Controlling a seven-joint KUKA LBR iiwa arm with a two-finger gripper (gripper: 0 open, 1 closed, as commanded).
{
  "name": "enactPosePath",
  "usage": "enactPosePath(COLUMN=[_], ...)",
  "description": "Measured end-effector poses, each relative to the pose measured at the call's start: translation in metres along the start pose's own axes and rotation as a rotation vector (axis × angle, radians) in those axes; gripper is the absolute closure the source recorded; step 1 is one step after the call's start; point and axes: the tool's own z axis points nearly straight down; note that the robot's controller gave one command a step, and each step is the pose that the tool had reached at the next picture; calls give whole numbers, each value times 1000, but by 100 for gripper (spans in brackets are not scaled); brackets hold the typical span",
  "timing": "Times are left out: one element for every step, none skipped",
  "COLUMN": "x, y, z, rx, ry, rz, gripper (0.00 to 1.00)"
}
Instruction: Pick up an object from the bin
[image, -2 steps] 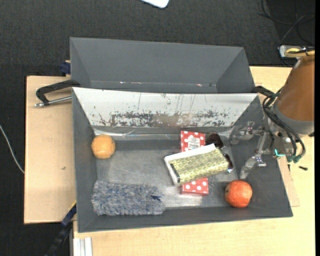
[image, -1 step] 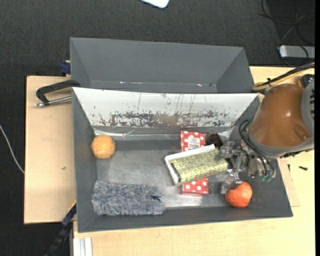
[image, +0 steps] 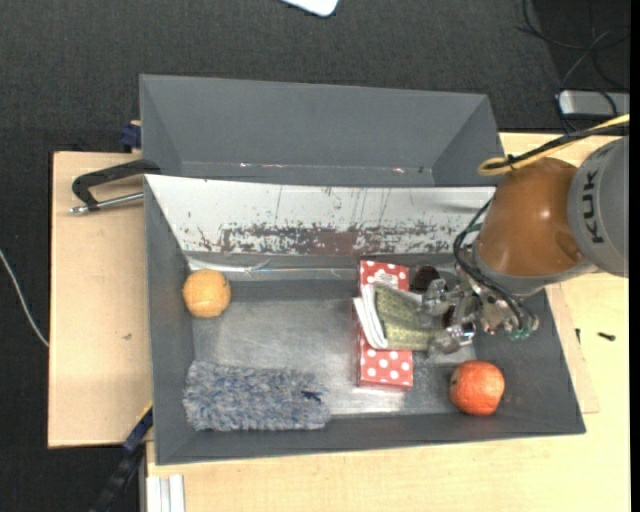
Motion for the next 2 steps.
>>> enactPosePath(x=[0, 25], y=[0, 47], z=[0, -134], rx=[0, -8], ry=[0, -9], rz=[0, -184], gripper=[100, 100])
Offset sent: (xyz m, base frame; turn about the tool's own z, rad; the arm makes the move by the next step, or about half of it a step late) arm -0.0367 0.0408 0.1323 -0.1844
